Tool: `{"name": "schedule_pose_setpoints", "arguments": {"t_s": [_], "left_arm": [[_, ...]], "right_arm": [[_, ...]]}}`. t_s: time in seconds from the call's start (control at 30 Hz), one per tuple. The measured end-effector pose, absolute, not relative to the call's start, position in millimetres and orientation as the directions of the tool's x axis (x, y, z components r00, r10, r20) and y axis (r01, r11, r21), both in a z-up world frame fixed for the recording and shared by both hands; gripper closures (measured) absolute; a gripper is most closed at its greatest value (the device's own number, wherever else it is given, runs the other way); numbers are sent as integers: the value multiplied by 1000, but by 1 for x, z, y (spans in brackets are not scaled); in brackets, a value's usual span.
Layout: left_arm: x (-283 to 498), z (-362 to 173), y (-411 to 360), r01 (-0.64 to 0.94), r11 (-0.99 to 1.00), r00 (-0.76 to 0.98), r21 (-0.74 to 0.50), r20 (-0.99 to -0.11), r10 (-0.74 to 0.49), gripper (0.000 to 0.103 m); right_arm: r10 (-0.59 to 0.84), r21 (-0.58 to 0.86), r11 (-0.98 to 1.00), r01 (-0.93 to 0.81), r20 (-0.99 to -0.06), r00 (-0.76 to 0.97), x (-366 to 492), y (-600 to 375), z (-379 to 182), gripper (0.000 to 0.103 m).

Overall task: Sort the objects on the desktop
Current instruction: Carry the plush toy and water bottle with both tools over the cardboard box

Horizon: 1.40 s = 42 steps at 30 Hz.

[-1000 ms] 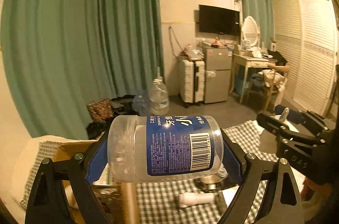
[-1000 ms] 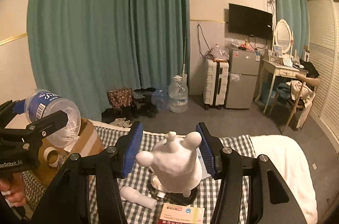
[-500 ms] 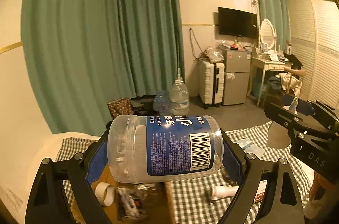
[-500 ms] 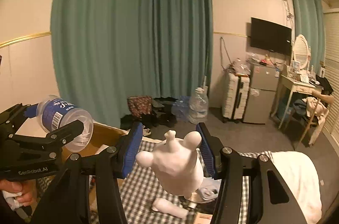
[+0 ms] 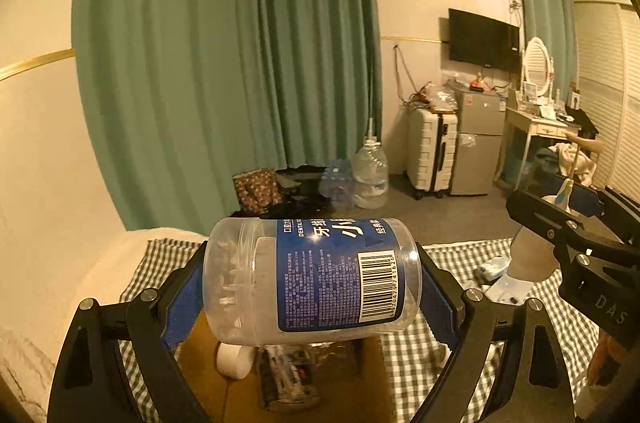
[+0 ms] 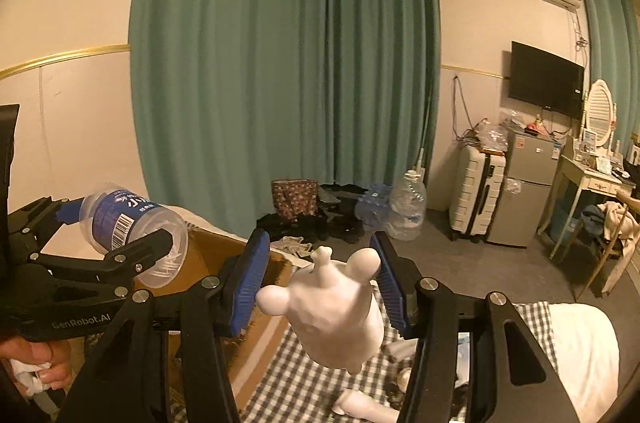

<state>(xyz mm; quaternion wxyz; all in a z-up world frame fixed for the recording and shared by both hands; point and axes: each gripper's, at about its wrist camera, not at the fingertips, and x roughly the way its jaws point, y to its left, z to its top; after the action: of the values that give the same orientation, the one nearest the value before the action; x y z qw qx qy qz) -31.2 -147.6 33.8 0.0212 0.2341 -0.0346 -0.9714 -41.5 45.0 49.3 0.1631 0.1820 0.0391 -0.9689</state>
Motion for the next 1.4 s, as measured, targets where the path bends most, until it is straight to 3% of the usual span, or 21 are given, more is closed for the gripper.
{"name": "schedule_pose_setpoints", "arguments": {"t_s": [0.73, 1.4], "left_arm": [[-66, -32, -208, 155, -983, -766, 98, -616, -182, 10], [-115, -112, -226, 151, -988, -596, 37, -794, -121, 10]], "right_arm": [[-428, 9, -877, 480, -465, -775, -93, -41, 0, 51], [-491, 40, -799, 601, -622, -610, -164, -104, -70, 51]]}}
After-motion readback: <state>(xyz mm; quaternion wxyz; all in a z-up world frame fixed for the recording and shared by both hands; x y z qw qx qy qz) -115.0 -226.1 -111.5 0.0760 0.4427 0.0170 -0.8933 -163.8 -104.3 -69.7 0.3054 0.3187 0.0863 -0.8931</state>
